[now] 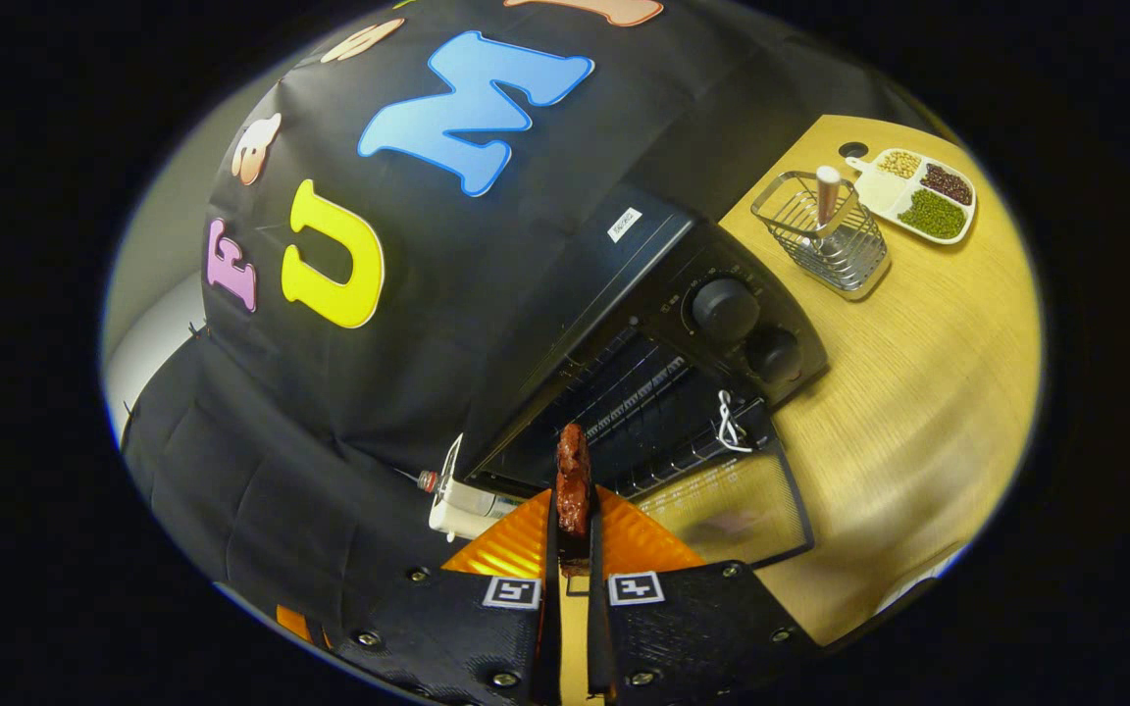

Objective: Open the electric oven with the left hand, put the food in, and close the electric oven.

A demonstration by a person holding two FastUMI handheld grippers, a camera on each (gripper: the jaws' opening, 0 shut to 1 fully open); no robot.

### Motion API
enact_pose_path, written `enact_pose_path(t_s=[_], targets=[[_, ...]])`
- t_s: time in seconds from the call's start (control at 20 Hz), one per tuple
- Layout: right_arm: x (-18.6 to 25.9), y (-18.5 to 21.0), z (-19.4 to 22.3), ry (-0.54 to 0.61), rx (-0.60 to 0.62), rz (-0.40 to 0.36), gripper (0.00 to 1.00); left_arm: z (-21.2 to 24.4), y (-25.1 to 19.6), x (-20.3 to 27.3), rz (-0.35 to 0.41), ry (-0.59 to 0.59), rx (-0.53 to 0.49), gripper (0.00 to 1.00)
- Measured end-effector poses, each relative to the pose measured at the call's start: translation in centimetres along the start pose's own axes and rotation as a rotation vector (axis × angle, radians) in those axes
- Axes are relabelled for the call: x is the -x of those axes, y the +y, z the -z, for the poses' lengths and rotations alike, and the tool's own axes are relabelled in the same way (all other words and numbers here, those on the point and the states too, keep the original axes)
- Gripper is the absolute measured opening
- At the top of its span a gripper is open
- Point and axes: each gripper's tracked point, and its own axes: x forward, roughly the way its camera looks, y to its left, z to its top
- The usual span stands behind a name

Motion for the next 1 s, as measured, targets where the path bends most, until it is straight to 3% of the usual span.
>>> enact_pose_path(t_s=[0.45,0.65,0.75,0.8,0.85,0.95,1.0], targets=[[-6.5,0.0,-0.5,-0.120,-0.031,-0.037,0.11,1.4,1.5,-0.2,-0.011,0.066,-0.055,0.96],[-8.4,-1.1,-0.5,-0.140,-0.015,-0.008,0.11,2.0,1.5,0.0,-0.005,0.086,-0.066,1.00],[-8.9,-1.3,-1.1,-0.160,-0.014,-0.004,0.11,2.2,1.6,0.1,-0.006,0.091,-0.074,0.92],[-9.3,-1.7,-1.4,-0.167,-0.014,0.005,0.11,2.2,1.6,0.1,-0.006,0.094,-0.078,1.00],[-9.6,-2.2,-1.6,-0.173,-0.012,0.018,0.11,2.3,1.6,0.2,-0.008,0.096,-0.081,0.96],[-9.7,-3.4,-2.0,-0.165,-0.013,0.055,0.17,2.4,1.8,0.2,-0.012,0.099,-0.082,0.97],[-10.0,-4.1,-2.2,-0.160,-0.003,0.096,0.19,2.5,1.9,0.2,-0.016,0.101,-0.081,0.92]])
